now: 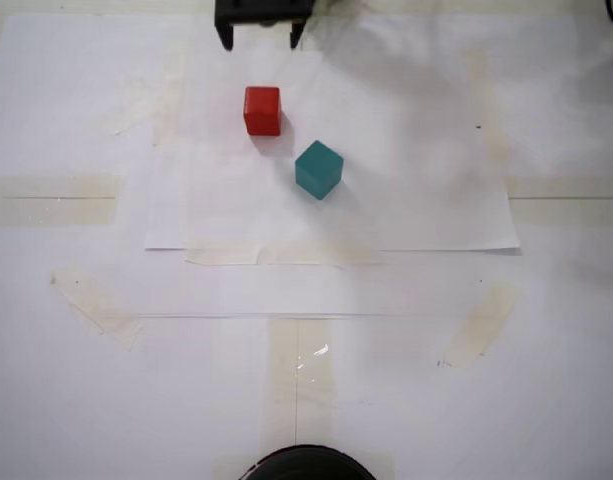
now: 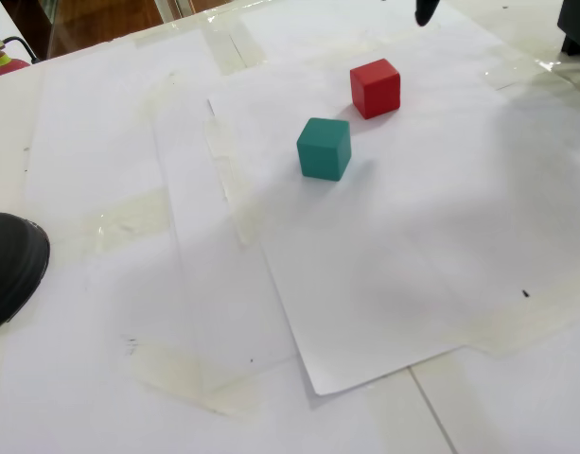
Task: Put the red cube on the top of the blue cube.
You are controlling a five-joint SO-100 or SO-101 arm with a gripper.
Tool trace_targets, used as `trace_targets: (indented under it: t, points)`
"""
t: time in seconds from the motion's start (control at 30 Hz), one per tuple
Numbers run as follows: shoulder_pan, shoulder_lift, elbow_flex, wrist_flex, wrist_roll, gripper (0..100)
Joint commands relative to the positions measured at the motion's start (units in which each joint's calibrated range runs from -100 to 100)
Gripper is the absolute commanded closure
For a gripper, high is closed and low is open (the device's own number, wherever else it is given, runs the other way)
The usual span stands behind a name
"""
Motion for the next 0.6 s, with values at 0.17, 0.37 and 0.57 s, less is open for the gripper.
trace_targets:
  t: [0.17, 0.37, 0.57]
  points:
    - [0.8, 3.1, 3.5, -9.3, 0.2, 73]
    - [0.5, 4.8, 5.2, -12.0, 0.1, 73]
    - [0.7, 6.1, 6.9, -14.4, 0.3, 72]
